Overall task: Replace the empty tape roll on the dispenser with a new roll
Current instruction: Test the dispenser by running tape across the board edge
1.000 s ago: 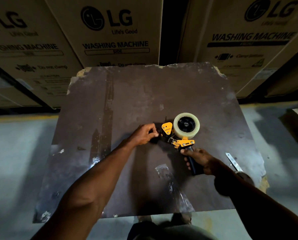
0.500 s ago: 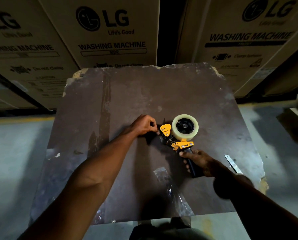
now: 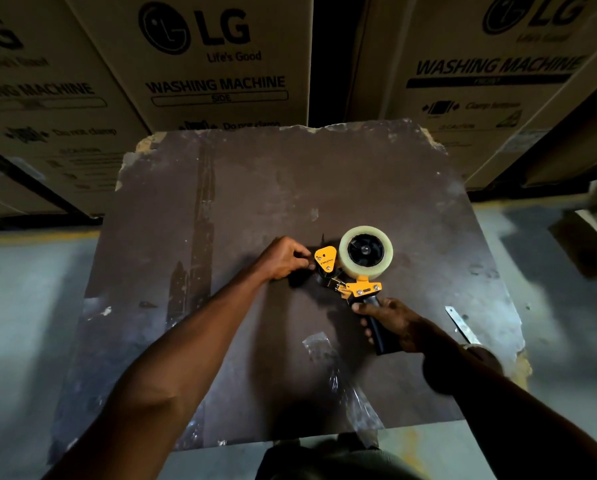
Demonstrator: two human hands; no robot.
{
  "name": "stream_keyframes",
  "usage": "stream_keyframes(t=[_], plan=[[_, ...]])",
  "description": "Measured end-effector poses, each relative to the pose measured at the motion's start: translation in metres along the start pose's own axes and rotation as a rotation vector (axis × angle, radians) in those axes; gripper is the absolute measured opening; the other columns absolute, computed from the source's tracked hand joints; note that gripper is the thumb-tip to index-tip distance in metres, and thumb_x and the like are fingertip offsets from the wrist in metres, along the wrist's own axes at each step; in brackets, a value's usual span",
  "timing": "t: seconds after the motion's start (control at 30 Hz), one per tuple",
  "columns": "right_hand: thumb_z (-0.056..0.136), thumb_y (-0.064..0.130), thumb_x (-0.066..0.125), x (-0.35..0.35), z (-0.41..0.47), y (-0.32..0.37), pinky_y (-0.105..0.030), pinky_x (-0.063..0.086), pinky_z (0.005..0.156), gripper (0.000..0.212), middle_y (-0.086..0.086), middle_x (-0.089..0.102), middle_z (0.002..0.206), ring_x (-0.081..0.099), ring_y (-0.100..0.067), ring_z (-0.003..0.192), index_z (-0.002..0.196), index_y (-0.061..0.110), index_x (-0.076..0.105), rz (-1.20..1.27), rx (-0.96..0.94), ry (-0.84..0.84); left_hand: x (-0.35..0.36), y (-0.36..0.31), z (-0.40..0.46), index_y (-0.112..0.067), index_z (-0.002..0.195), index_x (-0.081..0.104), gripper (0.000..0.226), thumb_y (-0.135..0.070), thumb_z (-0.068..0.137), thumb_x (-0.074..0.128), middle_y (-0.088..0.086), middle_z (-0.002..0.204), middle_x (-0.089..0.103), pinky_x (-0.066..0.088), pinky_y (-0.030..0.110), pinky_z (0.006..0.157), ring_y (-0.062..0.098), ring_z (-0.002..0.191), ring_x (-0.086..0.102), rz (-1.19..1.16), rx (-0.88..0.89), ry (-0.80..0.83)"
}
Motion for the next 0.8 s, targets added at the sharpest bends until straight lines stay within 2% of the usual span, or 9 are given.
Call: stream_keyframes(t=[0.13, 0.27, 0.37, 0.43, 0.5, 0.53, 0.67, 0.73, 0.8], plan=[[0.091, 0.024, 0.072, 0.002, -0.002, 0.002, -0.029, 0.051, 0.051, 0.019, -0.006, 0.064, 0.064, 0.060, -0.020, 0.052, 0.090, 0.010, 0.059, -0.006, -0.009, 0.025, 0.007, 0.009, -0.010, -0.015, 0.107, 0.077, 0.022, -0.018, 0.086, 0.072, 0.002, 0.100, 0.078, 0.050, 0.027, 0.079, 0.003, 0.083, 0.062, -0.038, -0.001, -0.002], [0.090, 0.026, 0.073, 0.001, -0.003, 0.006, -0.032, 0.054, 0.054, 0.022, -0.009, 0.067, 0.069, 0.064, -0.022, 0.056, 0.096, 0.006, 0.064, -0.058, -0.060, 0.001, 0.012, 0.010, -0.021, -0.018, 0.109, 0.075, 0.027, -0.020, 0.089, 0.058, 0.006, 0.098, 0.077, 0.052, 0.031, 0.080, 0.007, 0.083, 0.063, -0.082, -0.008, -0.042], [0.091, 0.027, 0.073, -0.001, -0.004, 0.010, -0.033, 0.054, 0.055, 0.025, -0.010, 0.068, 0.072, 0.065, -0.023, 0.059, 0.097, 0.004, 0.066, -0.109, -0.101, -0.028, 0.018, 0.012, -0.027, -0.019, 0.110, 0.075, 0.040, -0.032, 0.082, 0.049, 0.006, 0.097, 0.076, 0.050, 0.030, 0.080, 0.010, 0.084, 0.064, -0.155, -0.072, -0.094], [0.091, 0.026, 0.072, -0.002, -0.005, 0.012, -0.033, 0.054, 0.054, 0.024, -0.011, 0.068, 0.072, 0.065, -0.023, 0.059, 0.097, 0.003, 0.067, -0.137, -0.126, -0.057, 0.020, 0.010, -0.032, -0.020, 0.097, 0.075, 0.037, -0.040, 0.081, 0.049, -0.003, 0.086, 0.071, 0.046, 0.029, 0.078, 0.007, 0.081, 0.060, -0.192, -0.103, -0.162], [0.092, 0.024, 0.071, 0.000, -0.007, 0.015, -0.031, 0.053, 0.051, 0.020, -0.011, 0.066, 0.070, 0.064, -0.022, 0.056, 0.096, 0.005, 0.068, -0.140, -0.152, -0.078, 0.020, 0.005, -0.037, -0.019, 0.071, 0.063, 0.031, -0.044, 0.084, 0.049, -0.013, 0.063, 0.047, 0.036, 0.029, 0.064, 0.004, 0.063, 0.042, -0.211, -0.092, -0.230], [0.093, 0.023, 0.070, 0.001, -0.010, 0.016, -0.030, 0.052, 0.049, 0.017, -0.011, 0.065, 0.069, 0.063, -0.021, 0.055, 0.095, 0.006, 0.067, -0.141, -0.161, -0.090, 0.021, 0.003, -0.039, -0.014, 0.070, 0.060, 0.036, -0.044, 0.087, 0.050, -0.014, 0.060, 0.040, 0.032, 0.030, 0.061, 0.004, 0.060, 0.036, -0.212, -0.090, -0.248], [0.092, 0.026, 0.072, 0.000, -0.015, 0.018, -0.030, 0.051, 0.049, 0.019, -0.012, 0.064, 0.069, 0.060, -0.020, 0.052, 0.092, 0.008, 0.067, -0.180, -0.192, -0.170, 0.023, -0.002, -0.047, -0.018, 0.086, 0.070, 0.044, -0.054, 0.086, 0.046, -0.008, 0.074, 0.059, 0.045, 0.032, 0.069, 0.006, 0.072, 0.051, -0.190, -0.094, -0.290], [0.088, 0.039, 0.074, -0.004, -0.016, 0.021, -0.034, 0.055, 0.059, 0.026, -0.009, 0.069, 0.071, 0.064, -0.019, 0.057, 0.088, 0.013, 0.070, -0.294, -0.224, -0.243, 0.023, -0.005, -0.050, -0.021, 0.106, 0.074, 0.043, -0.050, 0.089, 0.049, -0.002, 0.098, 0.073, 0.051, 0.033, 0.085, 0.011, 0.092, 0.064, -0.171, -0.114, -0.298], [0.083, 0.056, 0.070, -0.013, -0.019, 0.024, -0.034, 0.054, 0.068, 0.040, -0.006, 0.074, 0.079, 0.069, -0.021, 0.072, 0.087, 0.016, 0.070, -0.535, -0.241, -0.368, 0.022, -0.006, -0.054, -0.017, 0.124, 0.068, 0.044, -0.044, 0.094, 0.050, 0.004, 0.116, 0.073, 0.048, 0.027, 0.090, 0.018, 0.107, 0.066, -0.143, -0.133, -0.308]])
Point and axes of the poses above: each hand's wrist, its own z-axis towards the middle knuckle, its own x-axis out of the palm, y = z × x, the point moved 8 cm from there along z, towards the middle knuckle
